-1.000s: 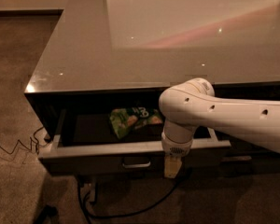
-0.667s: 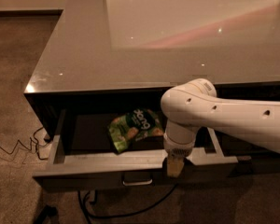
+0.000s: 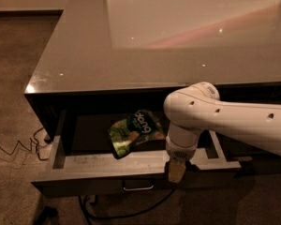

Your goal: Open top drawer

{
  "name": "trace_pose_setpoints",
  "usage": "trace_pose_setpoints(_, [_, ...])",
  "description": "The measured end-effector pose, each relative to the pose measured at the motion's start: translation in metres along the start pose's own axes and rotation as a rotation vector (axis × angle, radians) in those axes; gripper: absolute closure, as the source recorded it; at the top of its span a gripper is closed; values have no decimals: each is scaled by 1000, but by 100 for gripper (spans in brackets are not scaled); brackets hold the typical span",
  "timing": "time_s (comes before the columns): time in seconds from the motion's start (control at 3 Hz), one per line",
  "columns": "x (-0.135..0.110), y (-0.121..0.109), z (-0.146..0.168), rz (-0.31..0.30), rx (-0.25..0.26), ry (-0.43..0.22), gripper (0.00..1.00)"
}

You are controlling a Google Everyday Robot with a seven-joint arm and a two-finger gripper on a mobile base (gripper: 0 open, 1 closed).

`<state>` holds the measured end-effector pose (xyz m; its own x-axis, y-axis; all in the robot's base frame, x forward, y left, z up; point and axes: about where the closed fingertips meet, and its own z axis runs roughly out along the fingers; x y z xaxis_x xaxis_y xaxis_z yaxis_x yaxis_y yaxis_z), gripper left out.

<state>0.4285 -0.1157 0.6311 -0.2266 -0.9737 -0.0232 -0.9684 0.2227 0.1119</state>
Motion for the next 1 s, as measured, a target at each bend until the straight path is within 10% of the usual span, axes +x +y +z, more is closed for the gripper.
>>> trace_pose_setpoints(1.0, [0,0,0,0,0,0,16])
